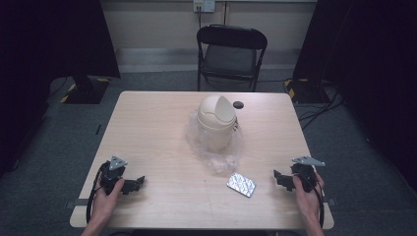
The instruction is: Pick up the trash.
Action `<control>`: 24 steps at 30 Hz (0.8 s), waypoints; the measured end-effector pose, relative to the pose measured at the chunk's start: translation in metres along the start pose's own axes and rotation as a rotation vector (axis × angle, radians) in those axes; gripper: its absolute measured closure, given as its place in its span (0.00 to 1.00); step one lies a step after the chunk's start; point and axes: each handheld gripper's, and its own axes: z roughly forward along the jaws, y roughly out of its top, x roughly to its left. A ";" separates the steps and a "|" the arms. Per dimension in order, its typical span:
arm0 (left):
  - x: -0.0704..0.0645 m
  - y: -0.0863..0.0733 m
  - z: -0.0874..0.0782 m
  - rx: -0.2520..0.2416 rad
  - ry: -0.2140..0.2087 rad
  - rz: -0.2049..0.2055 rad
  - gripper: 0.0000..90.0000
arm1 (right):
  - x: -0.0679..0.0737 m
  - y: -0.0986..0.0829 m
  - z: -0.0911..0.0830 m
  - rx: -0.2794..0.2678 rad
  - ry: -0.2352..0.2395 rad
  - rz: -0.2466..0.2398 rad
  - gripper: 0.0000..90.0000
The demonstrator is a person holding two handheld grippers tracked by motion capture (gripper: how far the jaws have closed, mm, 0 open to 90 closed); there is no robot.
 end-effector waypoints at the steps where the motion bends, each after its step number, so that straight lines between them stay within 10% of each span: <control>1: 0.000 0.000 0.000 0.000 0.000 0.000 0.00 | 0.004 0.004 -0.001 -0.008 0.010 -0.005 0.16; 24: 0.000 0.000 0.000 0.000 0.000 0.000 0.00 | 0.034 0.048 0.005 -0.061 0.126 -0.075 0.17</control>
